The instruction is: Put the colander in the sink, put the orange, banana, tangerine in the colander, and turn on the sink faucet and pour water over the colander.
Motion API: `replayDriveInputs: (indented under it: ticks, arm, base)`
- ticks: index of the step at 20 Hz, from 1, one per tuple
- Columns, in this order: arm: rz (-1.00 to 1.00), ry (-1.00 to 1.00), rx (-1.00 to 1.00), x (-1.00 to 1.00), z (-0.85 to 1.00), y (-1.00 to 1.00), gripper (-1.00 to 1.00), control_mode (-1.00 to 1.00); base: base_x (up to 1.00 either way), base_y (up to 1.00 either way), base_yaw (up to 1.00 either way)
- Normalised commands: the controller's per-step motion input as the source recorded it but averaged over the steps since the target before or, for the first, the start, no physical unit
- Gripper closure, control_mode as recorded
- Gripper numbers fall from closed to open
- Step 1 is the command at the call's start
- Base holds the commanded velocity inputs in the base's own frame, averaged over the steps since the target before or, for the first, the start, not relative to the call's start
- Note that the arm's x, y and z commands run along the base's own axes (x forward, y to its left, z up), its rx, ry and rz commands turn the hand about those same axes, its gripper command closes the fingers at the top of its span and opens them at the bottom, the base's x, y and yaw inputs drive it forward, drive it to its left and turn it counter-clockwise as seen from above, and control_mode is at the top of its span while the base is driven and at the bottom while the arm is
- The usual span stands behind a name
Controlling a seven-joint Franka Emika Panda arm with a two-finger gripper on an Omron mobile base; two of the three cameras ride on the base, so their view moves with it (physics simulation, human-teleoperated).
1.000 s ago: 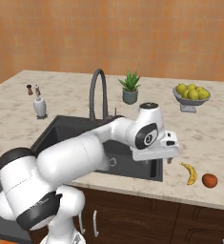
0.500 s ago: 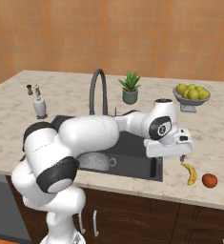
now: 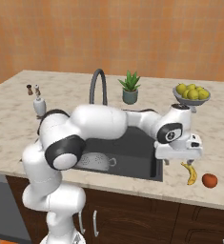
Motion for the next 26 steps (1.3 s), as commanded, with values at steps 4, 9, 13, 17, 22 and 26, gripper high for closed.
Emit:
replayDriveInputs:
  ticks: [4, 9, 13, 17, 22, 26]
  arm:
    - [0.0, -0.07, 0.1, 0.31, -0.3, -0.12, -1.0, -1.0]
    - [0.0, -0.03, 0.0, 0.24, -0.23, -0.26, -1.0, -1.0]
    - [0.0, 0.03, 0.0, 0.18, -0.17, -0.37, -1.0, -1.0]
    - [0.0, 0.02, 0.0, 0.13, -0.14, -0.21, -1.0, -1.0]
    - [0.0, -0.01, 0.0, 0.07, -0.17, -0.06, -1.0, -1.0]
    - [0.0, -0.01, 0.0, 0.02, -0.23, 0.02, -1.0, -1.0]
  base:
    - [0.0, 0.0, 0.0]
    - [0.0, 0.0, 0.0]
    - [0.0, 0.0, 0.0]
    - [0.0, 0.0, 0.0]
    - [0.0, 0.0, 0.0]
    - [0.0, 0.0, 0.0]
